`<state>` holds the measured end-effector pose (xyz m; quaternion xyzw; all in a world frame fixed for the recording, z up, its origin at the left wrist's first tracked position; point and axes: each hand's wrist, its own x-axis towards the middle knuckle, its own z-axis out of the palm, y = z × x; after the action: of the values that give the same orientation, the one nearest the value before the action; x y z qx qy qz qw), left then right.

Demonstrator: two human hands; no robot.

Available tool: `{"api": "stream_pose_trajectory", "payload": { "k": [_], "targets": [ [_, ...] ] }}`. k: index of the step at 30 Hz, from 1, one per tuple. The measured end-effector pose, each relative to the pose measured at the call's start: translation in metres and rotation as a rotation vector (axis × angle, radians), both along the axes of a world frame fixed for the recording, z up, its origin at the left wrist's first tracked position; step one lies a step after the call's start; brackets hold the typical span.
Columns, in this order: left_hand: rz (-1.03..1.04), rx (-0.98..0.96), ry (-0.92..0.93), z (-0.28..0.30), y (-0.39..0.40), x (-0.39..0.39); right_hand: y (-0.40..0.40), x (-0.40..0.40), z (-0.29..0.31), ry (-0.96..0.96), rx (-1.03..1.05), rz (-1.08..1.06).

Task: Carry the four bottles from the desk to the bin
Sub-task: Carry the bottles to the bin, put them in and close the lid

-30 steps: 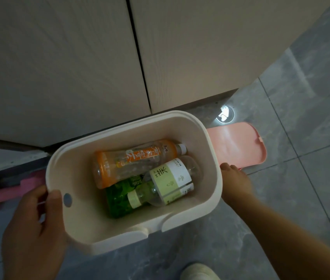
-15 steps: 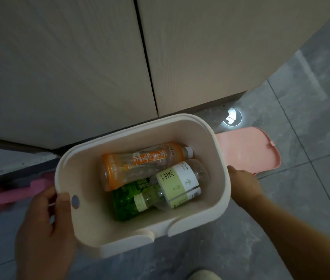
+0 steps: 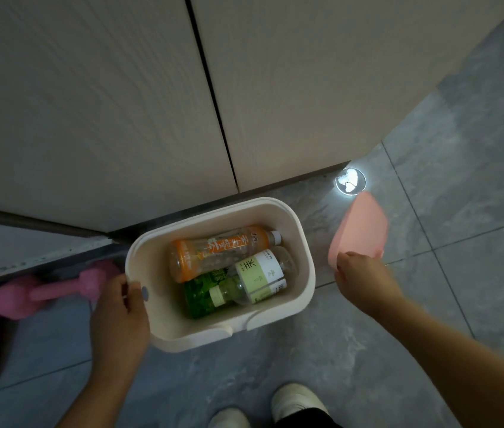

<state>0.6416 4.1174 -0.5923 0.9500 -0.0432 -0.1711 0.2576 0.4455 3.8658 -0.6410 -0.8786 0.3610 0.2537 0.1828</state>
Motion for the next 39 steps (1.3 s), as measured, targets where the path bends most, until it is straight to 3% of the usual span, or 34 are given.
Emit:
{"api": "stream_pose_trajectory", "payload": {
  "k": [8, 16, 24, 28, 35, 39],
  "targets": [
    [-0.042, 0.048, 0.060, 0.006, 0.001, 0.003, 0.013, -0.014, 0.043, -0.174, 0.154, -0.200],
    [-0.042, 0.088, 0.092, 0.012, -0.005, 0.005, 0.014, -0.033, 0.078, -0.298, 0.161, -0.463],
    [-0.072, 0.120, 0.162, 0.020, -0.005, 0.008, 0.017, -0.023, 0.141, -0.427, 0.088, -0.499],
    [-0.053, 0.126, 0.212, 0.023, -0.007, 0.012, 0.010, -0.022, 0.172, -0.604, 0.170, -0.664],
    [0.010, 0.108, 0.333, 0.027, -0.010, 0.017, 0.001, -0.011, 0.218, -0.982, 0.364, -0.774],
    [0.018, 0.100, 0.360, 0.030, -0.011, 0.016, 0.003, -0.006, 0.232, -1.085, 0.479, -0.857]
  ]
}}
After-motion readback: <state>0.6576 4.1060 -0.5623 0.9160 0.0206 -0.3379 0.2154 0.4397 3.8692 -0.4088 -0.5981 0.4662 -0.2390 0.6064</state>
